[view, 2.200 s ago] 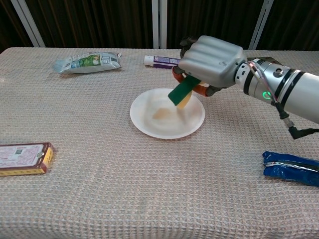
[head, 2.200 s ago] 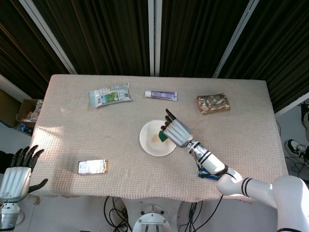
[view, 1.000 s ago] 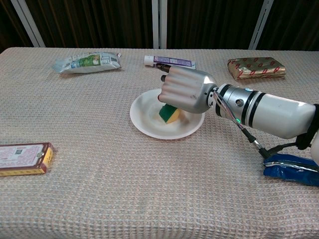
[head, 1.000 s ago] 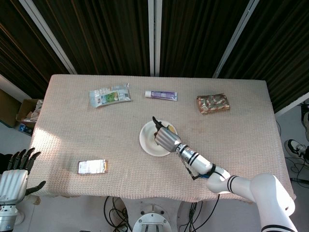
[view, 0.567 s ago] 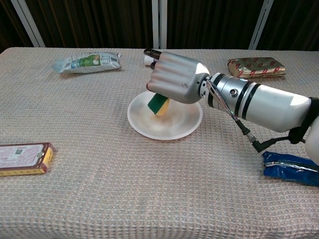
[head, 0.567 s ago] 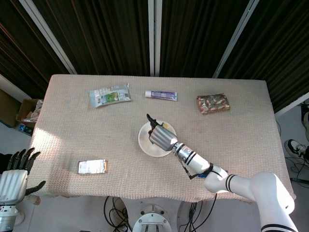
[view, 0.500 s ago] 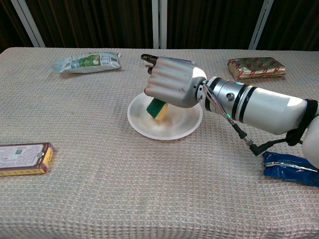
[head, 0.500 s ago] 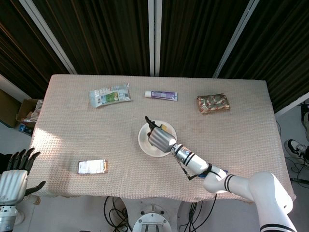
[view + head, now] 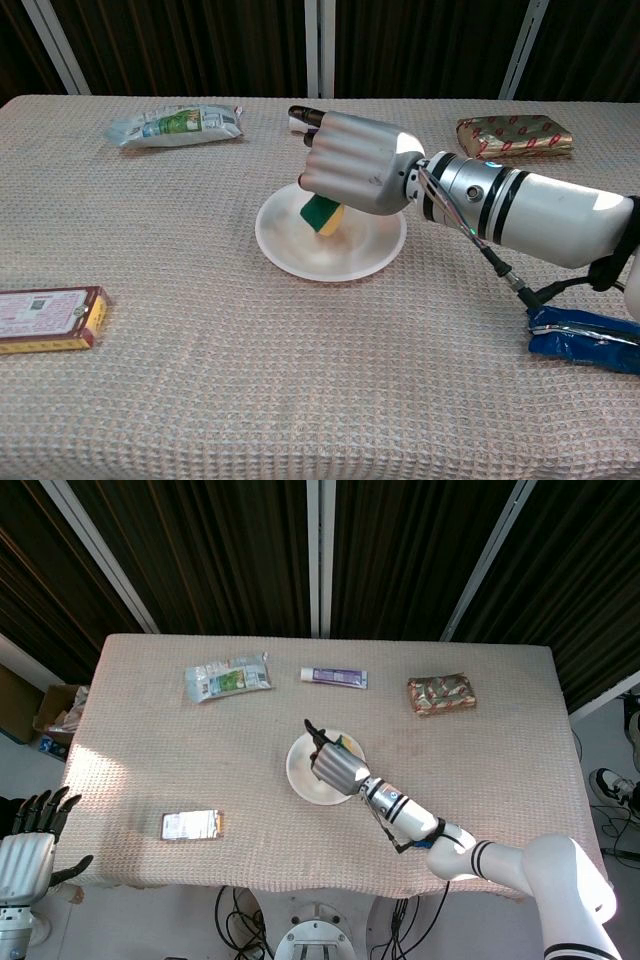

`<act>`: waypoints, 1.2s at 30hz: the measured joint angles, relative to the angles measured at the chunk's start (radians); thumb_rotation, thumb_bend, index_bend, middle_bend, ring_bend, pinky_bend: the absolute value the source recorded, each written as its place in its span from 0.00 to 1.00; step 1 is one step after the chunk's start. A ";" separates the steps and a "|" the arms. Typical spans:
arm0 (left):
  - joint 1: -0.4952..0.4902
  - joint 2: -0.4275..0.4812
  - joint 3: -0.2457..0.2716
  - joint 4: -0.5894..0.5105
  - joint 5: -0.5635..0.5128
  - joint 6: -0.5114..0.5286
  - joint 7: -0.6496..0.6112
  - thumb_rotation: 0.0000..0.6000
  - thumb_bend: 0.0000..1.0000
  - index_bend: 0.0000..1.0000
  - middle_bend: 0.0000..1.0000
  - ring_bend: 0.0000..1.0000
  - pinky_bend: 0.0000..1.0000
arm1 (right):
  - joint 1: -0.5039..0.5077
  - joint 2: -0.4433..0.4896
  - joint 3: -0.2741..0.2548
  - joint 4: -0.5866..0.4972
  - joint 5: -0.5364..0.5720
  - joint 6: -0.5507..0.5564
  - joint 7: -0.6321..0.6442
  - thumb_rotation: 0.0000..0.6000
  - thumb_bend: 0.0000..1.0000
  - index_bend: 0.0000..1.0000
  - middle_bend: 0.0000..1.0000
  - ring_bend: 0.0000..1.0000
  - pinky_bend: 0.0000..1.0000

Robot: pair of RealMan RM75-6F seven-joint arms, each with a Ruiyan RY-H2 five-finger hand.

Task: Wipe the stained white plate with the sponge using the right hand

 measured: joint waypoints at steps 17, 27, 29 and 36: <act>0.000 0.009 -0.001 -0.017 0.006 0.003 0.012 1.00 0.02 0.16 0.07 0.06 0.09 | -0.020 0.016 0.022 0.009 0.034 0.031 0.006 1.00 0.45 0.81 0.53 0.31 0.01; 0.001 -0.002 0.001 -0.011 0.017 0.009 0.007 1.00 0.02 0.16 0.07 0.06 0.09 | -0.149 0.059 0.065 -0.035 0.181 0.101 0.198 1.00 0.42 0.45 0.38 0.21 0.00; 0.001 -0.002 0.003 -0.014 0.023 0.009 0.013 1.00 0.02 0.16 0.07 0.06 0.09 | -0.174 0.053 0.066 -0.015 0.209 0.100 0.263 1.00 0.42 0.38 0.35 0.20 0.00; 0.002 0.007 0.005 -0.042 0.039 0.022 0.042 1.00 0.02 0.16 0.07 0.06 0.09 | -0.235 0.017 0.060 0.098 0.289 0.056 0.399 1.00 0.26 0.01 0.10 0.01 0.00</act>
